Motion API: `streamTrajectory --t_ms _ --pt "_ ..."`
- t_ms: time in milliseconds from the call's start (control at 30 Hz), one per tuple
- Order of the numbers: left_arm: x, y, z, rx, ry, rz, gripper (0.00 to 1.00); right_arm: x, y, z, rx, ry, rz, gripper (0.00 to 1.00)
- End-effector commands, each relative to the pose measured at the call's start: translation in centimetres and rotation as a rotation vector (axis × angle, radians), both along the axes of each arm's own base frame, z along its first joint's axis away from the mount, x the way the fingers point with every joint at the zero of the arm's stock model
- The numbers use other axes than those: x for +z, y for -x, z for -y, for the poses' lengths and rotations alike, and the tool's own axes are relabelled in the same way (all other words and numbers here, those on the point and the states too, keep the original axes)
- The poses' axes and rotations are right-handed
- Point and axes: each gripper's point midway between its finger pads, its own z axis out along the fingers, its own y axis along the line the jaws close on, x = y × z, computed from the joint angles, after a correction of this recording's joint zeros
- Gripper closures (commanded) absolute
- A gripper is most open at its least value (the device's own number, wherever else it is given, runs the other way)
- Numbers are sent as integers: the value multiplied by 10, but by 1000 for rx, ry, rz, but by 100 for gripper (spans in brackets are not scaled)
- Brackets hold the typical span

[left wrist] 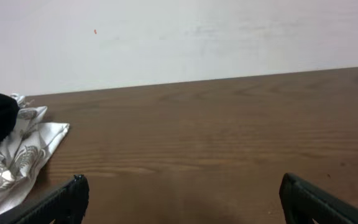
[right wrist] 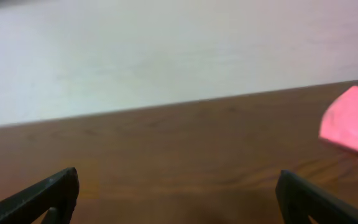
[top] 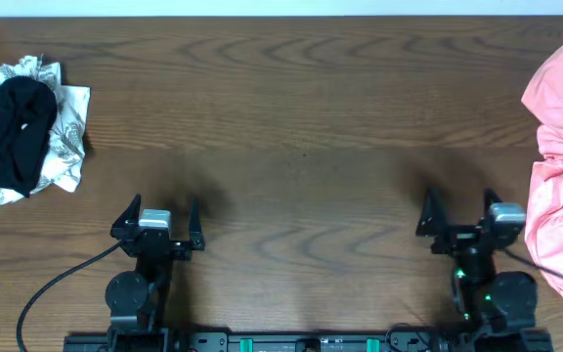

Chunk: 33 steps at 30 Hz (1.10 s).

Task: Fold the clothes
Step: 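Move the right gripper over the crumpled pink t-shirt at right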

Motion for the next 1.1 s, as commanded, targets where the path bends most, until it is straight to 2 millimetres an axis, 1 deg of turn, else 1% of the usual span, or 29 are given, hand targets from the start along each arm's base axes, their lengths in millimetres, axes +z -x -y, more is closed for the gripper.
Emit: streamTrajectory --t_ms 0,67,267,333,400,500,567,700,767,833,900,1000,1067 --pt "-15 1 0 -5 -5 -44 2 37 1 22 -124 -33 10 1" --pt "-15 1 0 -5 -5 -44 2 54 -1 29 -168 -25 -24 1" --pt "-15 1 0 -5 -5 -44 2 102 -11 41 -219 0 -162 1" --pt "-15 1 0 -5 -5 -44 2 114 -17 48 -240 50 -222 1" --pt "-15 1 0 -5 -5 -44 2 117 -24 56 -263 93 -297 1" --pt "-15 1 0 -5 -5 -44 2 109 -35 76 -322 104 -445 1" --pt "-15 1 0 -5 -5 -44 2 98 -41 92 -364 91 -551 1" --pt "-15 1 0 -5 -5 -44 2 66 -59 120 -378 4 -717 1" --pt "-15 1 0 -5 -5 -44 2 52 -69 132 -370 -55 -765 1" --pt "-15 1 0 -5 -5 -44 2 39 -74 152 -408 -84 -795 1" --pt "-15 1 0 -5 -5 -44 2 35 -80 168 -442 -96 -787 1" --pt "-15 1 0 -5 -5 -44 2 32 -83 182 -473 -107 -777 1" --pt "-15 1 0 -5 -5 -44 2 35 -83 190 -493 -100 -762 1"
